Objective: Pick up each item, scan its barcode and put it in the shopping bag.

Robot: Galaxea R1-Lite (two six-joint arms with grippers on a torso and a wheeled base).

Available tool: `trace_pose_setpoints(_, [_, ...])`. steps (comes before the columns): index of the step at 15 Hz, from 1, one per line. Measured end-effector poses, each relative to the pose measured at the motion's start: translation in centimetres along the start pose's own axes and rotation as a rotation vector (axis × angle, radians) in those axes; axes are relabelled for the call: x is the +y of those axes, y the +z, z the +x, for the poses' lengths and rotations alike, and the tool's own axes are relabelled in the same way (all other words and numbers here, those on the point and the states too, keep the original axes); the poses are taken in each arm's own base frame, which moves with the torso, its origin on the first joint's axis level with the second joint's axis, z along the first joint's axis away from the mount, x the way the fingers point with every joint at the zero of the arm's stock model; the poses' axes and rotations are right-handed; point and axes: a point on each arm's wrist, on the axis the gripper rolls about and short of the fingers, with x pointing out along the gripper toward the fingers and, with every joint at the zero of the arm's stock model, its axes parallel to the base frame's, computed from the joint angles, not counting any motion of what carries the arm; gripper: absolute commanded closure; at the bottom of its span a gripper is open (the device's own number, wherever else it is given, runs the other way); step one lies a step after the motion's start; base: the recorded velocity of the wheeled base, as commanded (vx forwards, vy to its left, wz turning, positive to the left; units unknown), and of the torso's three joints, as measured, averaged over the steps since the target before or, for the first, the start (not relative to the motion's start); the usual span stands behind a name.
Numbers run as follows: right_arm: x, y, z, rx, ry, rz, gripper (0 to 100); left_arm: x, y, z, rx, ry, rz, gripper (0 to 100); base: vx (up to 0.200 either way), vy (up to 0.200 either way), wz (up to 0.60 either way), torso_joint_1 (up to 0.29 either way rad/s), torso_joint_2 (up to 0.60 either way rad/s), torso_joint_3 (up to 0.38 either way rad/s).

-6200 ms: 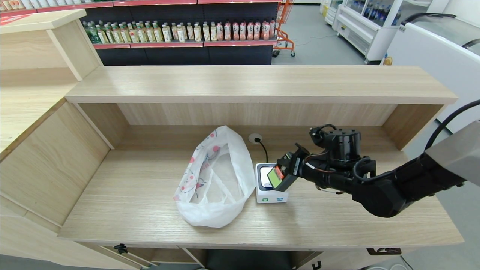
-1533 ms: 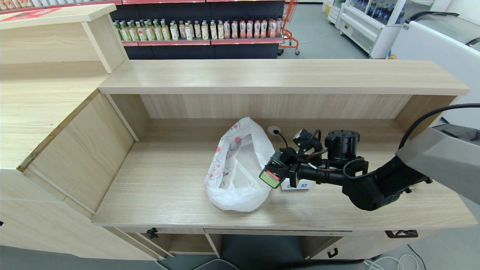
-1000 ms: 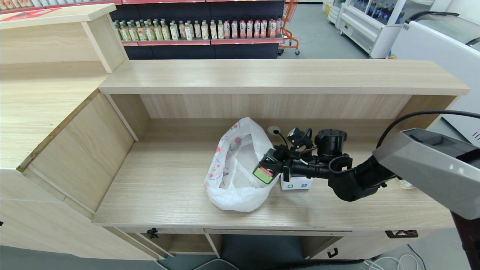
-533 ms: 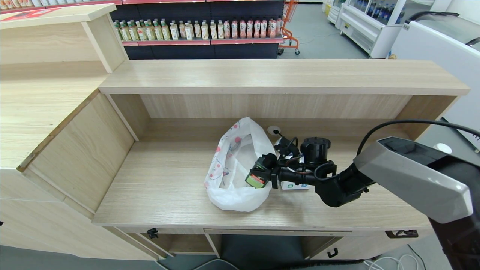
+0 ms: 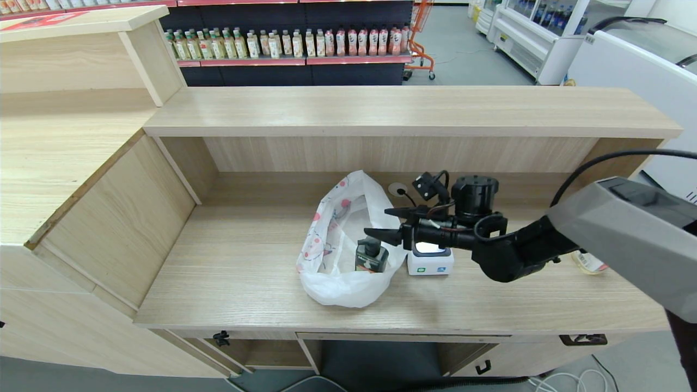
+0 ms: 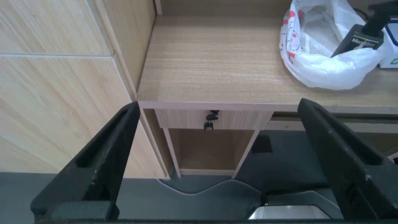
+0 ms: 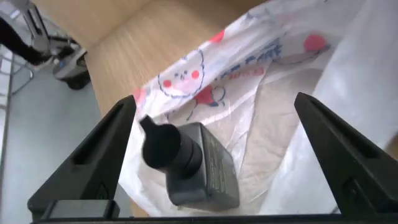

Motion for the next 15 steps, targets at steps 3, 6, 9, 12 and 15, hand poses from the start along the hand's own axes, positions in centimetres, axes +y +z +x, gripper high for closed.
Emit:
trace_pose_setpoints(3, [0.7, 3.9, -4.0, -0.044, -0.113, 0.004, 0, 0.0, 0.0, 0.0, 0.0, 0.0, 0.0, 0, 0.0, 0.0, 0.0, 0.0, 0.0, 0.0])
trace_pose_setpoints(6, [2.5, 5.8, -10.3, 0.033, -0.331, 0.056, 0, 0.0, 0.0, 0.0, 0.0, 0.0, 0.0, 0, 0.0, 0.0, 0.0, 0.0, 0.0, 0.0])
trace_pose_setpoints(9, [5.2, 6.5, -16.9, 0.19, -0.771, 0.111, 0, 0.0, 0.0, 0.0, 0.0, 0.0, 0.0, 0, 0.0, 0.0, 0.0, 0.0, 0.0, 0.0])
trace_pose_setpoints(12, [8.7, 5.8, -21.4, 0.249, -1.021, 0.124, 0, 0.0, 0.0, 0.0, 0.0, 0.0, 0.001, 0, 0.0, 0.0, 0.0, 0.0, 0.0, 0.0])
trace_pose_setpoints(15, [10.8, 4.3, -24.4, 0.284, -1.131, 0.14, 0, 0.0, 0.0, 0.0, 0.0, -0.001, 0.0, 0, 0.0, 0.0, 0.0, 0.0, 0.0, 0.0])
